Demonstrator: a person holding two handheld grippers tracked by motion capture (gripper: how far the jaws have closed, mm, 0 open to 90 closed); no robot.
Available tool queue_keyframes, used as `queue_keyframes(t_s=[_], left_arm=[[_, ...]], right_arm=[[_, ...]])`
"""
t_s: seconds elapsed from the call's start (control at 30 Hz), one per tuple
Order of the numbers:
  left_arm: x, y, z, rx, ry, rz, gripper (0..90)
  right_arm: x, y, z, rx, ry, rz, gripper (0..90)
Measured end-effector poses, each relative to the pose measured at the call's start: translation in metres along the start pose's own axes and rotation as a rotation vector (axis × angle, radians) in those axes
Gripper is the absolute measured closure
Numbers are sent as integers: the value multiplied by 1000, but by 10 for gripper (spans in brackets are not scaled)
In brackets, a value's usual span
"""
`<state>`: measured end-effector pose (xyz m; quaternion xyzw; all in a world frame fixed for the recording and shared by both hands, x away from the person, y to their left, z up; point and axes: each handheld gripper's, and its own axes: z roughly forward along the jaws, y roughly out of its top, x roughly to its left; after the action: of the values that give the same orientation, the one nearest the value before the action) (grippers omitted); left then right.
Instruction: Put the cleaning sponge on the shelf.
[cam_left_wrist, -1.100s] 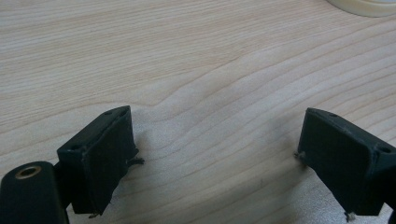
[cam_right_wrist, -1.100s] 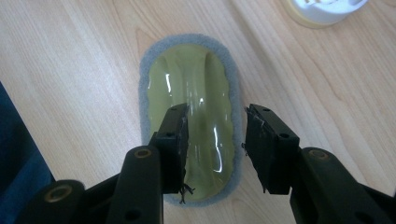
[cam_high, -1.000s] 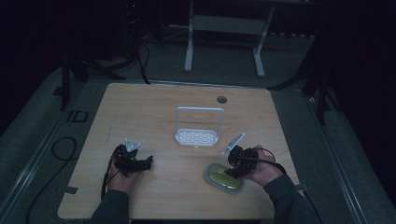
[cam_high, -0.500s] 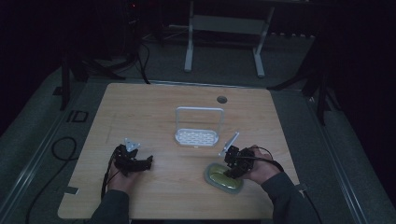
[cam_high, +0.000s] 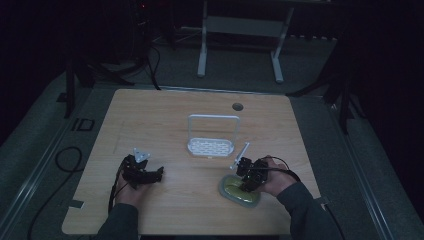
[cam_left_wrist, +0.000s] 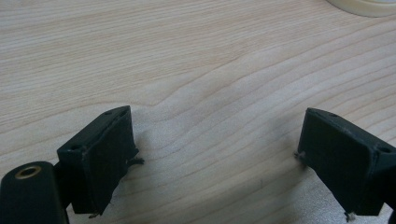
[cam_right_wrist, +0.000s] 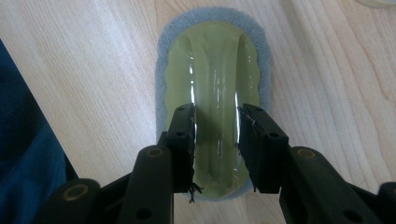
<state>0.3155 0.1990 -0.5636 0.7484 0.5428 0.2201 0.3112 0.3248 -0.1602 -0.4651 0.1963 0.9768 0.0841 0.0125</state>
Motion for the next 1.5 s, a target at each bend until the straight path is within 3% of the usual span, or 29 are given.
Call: queue_keyframes(t_s=[0.8, 1.5], left_arm=[[0, 0, 0, 0, 0, -1, 109], [0, 0, 0, 0, 0, 0, 109]], right_arm=[[-3, 13, 11, 100, 28, -45, 704], [4, 23, 6, 89, -36, -160, 712]])
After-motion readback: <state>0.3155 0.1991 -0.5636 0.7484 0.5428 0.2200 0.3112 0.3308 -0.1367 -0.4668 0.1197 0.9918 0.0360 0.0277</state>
